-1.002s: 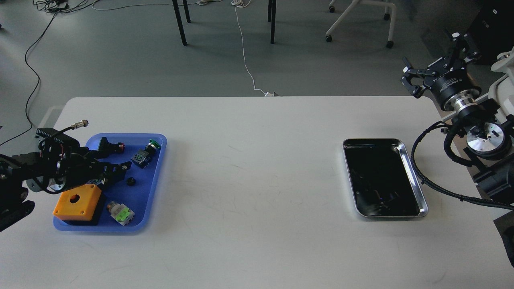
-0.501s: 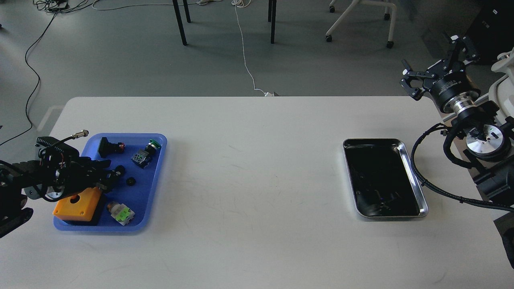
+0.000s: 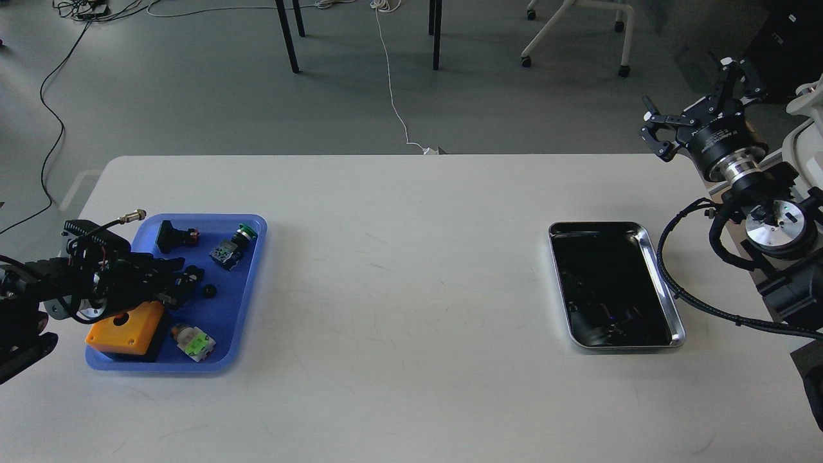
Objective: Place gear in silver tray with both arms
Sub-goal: 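Close the left gripper on a small black gear in the blue tray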
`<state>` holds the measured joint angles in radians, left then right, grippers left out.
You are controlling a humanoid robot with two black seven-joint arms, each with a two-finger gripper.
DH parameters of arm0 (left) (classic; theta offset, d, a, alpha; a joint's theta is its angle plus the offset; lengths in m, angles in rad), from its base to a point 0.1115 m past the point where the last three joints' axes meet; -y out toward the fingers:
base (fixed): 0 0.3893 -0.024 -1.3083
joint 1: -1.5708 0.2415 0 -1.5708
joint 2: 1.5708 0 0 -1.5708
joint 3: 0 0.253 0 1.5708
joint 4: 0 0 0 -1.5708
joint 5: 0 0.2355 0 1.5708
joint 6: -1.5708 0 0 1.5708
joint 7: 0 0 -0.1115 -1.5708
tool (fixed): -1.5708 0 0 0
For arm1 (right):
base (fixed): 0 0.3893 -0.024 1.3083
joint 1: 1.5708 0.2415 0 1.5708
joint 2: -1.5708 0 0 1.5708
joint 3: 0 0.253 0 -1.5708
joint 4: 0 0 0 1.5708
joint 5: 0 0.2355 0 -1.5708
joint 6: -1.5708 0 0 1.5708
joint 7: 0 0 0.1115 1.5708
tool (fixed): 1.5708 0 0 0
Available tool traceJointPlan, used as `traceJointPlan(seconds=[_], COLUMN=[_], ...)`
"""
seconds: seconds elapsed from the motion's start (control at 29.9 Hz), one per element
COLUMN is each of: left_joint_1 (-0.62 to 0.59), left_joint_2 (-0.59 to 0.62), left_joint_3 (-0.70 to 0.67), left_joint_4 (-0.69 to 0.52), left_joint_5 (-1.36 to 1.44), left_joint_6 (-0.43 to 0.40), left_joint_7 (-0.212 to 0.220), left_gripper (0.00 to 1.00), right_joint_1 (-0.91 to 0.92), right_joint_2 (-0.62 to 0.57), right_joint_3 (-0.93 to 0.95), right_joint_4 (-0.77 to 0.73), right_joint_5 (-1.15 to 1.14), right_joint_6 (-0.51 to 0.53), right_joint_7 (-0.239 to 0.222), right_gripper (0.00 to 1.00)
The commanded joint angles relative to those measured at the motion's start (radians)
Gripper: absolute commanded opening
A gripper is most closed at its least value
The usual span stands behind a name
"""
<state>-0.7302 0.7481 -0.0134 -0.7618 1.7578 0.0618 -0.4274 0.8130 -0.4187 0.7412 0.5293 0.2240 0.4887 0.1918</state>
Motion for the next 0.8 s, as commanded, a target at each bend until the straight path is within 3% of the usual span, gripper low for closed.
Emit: traceJointPlan(seconds=[0.0, 0.17, 0.37, 0.57, 0.77], left_joint_1=[0.000, 0.000, 0.002, 0.000, -0.034], left_joint_2=[-0.006, -0.016, -0.029, -0.029, -0.007], left_joint_3=[0.004, 0.004, 0.006, 0.026, 0.023], left_joint_4=[0.004, 0.019, 0.052, 0.052, 0.033], left_joint_5=[0.002, 0.002, 0.002, 0.000, -0.004], left_joint_6=[0.000, 0.000, 0.000, 0.000, -0.003], left_joint_7=[-0.008, -0.010, -0.010, -0.013, -0.061], left_gripper=[0.43, 0.42, 0.27, 0.20, 0.20], right_joint_1=[0.000, -0.002, -0.002, -0.002, -0.001], right_joint_2=[0.000, 0.000, 0.001, 0.001, 0.001], right_joint_3=[0.000, 0.000, 0.000, 0.000, 0.000], right_joint_4=[0.000, -0.002, -0.002, -0.002, -0.002], right_joint_5=[0.000, 0.000, 0.000, 0.000, 0.000], right_joint_6=[0.000, 0.000, 0.000, 0.000, 0.000], right_joint_7=[0.000, 0.000, 0.000, 0.000, 0.000], right_gripper=[1.00, 1.00, 1.00, 1.00, 1.00])
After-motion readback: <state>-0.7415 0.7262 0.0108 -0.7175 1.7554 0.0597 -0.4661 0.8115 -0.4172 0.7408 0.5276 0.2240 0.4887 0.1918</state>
